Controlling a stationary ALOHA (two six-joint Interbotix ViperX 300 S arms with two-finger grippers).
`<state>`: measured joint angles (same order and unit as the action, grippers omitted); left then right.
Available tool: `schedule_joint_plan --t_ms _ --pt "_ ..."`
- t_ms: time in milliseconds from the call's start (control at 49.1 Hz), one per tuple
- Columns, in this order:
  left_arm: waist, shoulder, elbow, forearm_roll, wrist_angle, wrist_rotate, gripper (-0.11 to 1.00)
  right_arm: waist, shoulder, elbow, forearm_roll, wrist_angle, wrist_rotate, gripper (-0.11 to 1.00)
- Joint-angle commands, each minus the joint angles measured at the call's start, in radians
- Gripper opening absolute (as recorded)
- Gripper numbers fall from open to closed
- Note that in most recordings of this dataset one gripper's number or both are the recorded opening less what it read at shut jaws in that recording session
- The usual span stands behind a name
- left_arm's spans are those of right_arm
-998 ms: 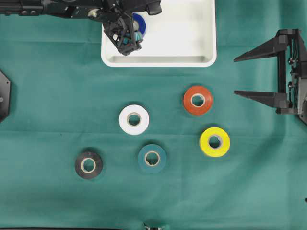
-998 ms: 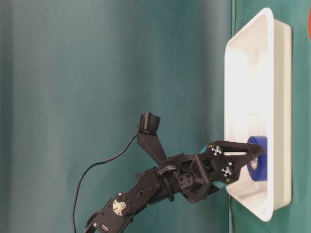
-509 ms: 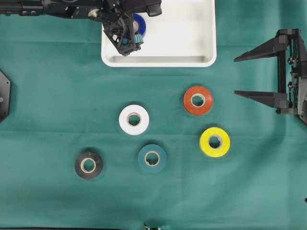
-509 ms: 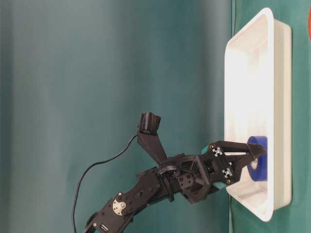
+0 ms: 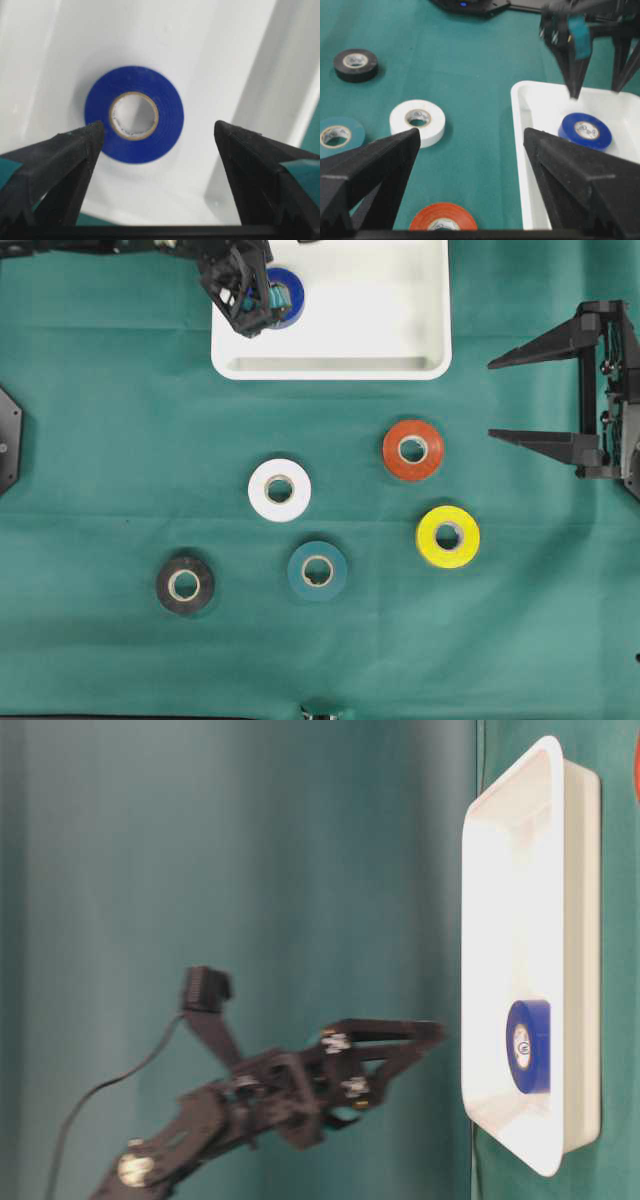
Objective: Pick up the tape from a random location and place it into the white case.
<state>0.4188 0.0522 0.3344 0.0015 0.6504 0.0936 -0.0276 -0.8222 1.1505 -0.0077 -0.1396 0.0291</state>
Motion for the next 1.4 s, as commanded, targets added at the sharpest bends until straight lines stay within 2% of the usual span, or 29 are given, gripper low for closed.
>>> schedule_joint_plan --t_ms 0,183,407,611,1018,1221,1384 --pt "-0.002 -0.057 -0.043 0.000 0.041 -0.002 0.98 -0.002 0.003 -0.026 0.000 -0.005 -0.002 0.92" --pt "-0.003 -0.104 -0.091 0.000 0.129 0.002 0.98 -0.002 0.003 -0.028 0.000 -0.003 -0.002 0.92" --pt "-0.018 -0.176 -0.144 0.000 0.173 0.003 0.98 -0.002 0.003 -0.028 0.000 -0.003 -0.002 0.92" --pt "-0.018 -0.207 -0.150 0.000 0.213 0.003 0.98 -0.002 0.003 -0.029 -0.002 -0.003 -0.002 0.92" --pt "-0.028 -0.210 -0.144 0.000 0.215 0.003 0.98 -0.002 0.003 -0.032 0.000 -0.002 -0.003 0.92" --pt "-0.075 -0.210 -0.141 0.000 0.216 0.000 0.98 -0.002 0.003 -0.035 -0.002 -0.002 -0.003 0.92" --pt "-0.150 -0.213 -0.133 0.000 0.215 -0.003 0.98 -0.002 0.003 -0.034 0.000 -0.002 -0.003 0.92"
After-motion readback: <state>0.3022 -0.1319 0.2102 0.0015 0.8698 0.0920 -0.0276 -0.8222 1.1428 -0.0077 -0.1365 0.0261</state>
